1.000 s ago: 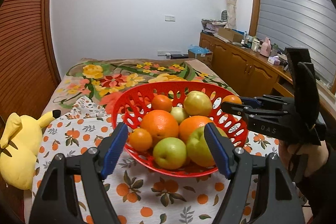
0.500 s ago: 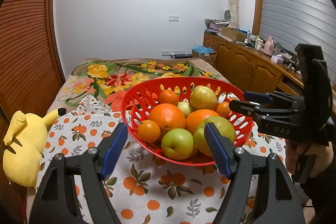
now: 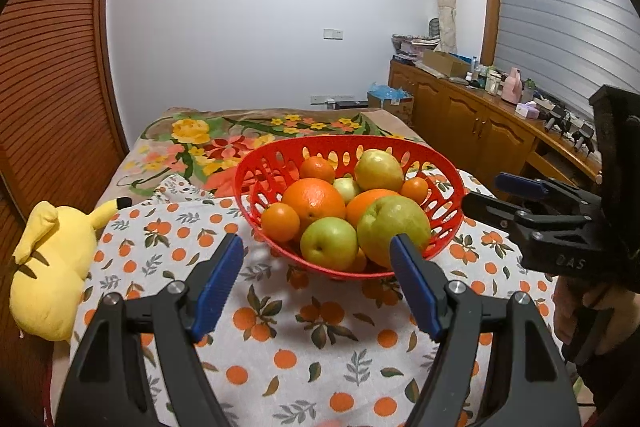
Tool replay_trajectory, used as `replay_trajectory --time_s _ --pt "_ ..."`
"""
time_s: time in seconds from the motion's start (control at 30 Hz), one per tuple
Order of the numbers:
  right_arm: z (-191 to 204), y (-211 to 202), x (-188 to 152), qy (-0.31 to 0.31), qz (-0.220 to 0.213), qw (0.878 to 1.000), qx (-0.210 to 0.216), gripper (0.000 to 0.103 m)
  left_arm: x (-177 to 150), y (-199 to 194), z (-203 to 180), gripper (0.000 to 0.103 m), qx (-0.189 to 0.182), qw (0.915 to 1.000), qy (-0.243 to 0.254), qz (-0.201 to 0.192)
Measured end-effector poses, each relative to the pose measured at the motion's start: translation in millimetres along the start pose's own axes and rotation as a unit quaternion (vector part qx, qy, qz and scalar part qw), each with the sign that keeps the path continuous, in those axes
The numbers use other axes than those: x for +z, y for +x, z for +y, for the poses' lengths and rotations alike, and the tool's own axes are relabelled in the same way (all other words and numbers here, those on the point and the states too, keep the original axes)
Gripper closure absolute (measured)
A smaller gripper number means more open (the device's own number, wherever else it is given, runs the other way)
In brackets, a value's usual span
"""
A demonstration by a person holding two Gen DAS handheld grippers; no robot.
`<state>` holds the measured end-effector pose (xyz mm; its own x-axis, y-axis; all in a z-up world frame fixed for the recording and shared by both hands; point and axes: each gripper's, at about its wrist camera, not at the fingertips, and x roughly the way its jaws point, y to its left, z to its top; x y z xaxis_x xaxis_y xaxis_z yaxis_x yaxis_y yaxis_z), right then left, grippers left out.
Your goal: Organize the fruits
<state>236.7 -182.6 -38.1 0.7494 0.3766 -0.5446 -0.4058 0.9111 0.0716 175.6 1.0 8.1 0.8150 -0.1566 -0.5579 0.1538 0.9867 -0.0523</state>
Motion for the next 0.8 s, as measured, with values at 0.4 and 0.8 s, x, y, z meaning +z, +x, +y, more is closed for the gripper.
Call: replay_trajectory --time_s 0.4,0.8 --pt "9 -31 -13 0.002 -0.011 0.999 -0.033 0.013 -10 -28 -6 0.018 0.016 0.9998 -0.012 -0.008" --pt "19 -55 -21 0.002 -0.027 0.999 -0.043 0.009 -14 -57 -13 0.015 0.03 0.9991 -0.017 -0.024"
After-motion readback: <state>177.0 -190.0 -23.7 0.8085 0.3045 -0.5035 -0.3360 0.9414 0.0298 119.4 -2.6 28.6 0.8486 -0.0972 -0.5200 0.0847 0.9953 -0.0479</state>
